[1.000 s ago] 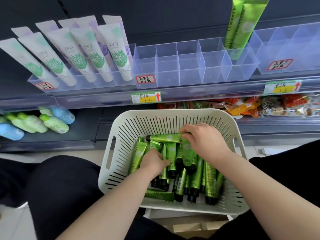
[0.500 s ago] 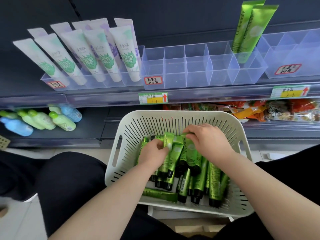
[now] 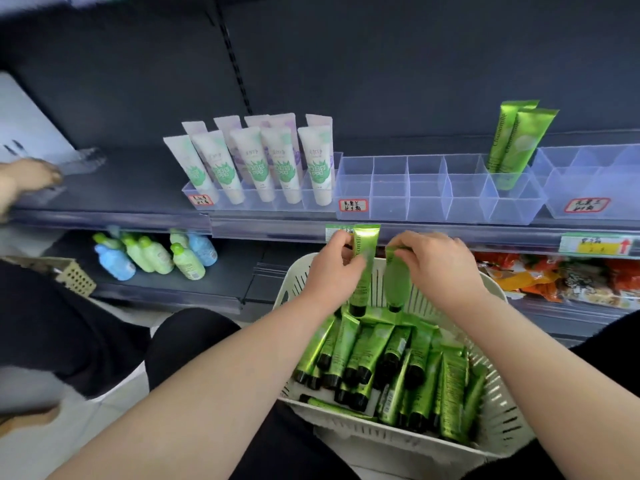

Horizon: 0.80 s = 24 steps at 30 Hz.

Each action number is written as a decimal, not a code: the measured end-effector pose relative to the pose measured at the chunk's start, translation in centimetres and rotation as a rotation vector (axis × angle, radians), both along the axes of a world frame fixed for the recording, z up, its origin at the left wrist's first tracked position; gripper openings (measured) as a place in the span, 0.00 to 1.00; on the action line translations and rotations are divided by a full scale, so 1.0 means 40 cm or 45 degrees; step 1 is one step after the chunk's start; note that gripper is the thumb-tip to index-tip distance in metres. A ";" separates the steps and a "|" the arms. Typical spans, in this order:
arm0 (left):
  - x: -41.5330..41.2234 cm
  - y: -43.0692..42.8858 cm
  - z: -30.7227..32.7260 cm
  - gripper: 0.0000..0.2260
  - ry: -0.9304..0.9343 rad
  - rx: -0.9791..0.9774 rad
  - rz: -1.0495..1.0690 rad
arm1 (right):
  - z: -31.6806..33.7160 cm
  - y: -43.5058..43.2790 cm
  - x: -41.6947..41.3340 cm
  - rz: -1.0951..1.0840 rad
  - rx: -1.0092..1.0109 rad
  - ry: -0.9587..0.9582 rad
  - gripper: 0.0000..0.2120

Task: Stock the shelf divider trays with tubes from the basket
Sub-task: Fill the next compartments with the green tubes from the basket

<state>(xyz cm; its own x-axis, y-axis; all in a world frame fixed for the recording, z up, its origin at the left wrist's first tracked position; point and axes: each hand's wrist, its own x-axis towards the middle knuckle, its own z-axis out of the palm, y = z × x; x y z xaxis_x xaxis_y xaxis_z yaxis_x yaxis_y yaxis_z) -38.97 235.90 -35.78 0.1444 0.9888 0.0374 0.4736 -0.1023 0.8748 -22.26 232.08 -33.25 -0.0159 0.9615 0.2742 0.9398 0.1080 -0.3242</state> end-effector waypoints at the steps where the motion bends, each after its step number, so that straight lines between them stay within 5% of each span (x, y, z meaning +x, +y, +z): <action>1: 0.008 0.007 0.018 0.04 -0.039 0.033 0.030 | 0.018 -0.002 0.006 -0.013 0.030 0.010 0.10; 6: 0.062 0.048 0.113 0.05 -0.122 0.127 -0.026 | 0.102 -0.010 0.067 -0.118 0.191 0.064 0.08; 11: 0.140 0.086 0.227 0.19 -0.128 0.306 -0.103 | 0.173 -0.009 0.149 -0.235 0.322 0.012 0.07; 24: 0.400 0.306 0.364 0.12 -0.253 0.389 0.000 | 0.301 0.112 0.309 -0.367 0.511 0.104 0.09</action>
<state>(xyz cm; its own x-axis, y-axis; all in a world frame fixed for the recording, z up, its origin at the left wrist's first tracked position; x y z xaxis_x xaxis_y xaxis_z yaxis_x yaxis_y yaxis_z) -22.96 248.15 -21.21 0.1048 0.9277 0.3584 0.2975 -0.3731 0.8788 -9.89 236.58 -21.19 0.2719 0.7420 0.6128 0.9230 -0.0210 -0.3842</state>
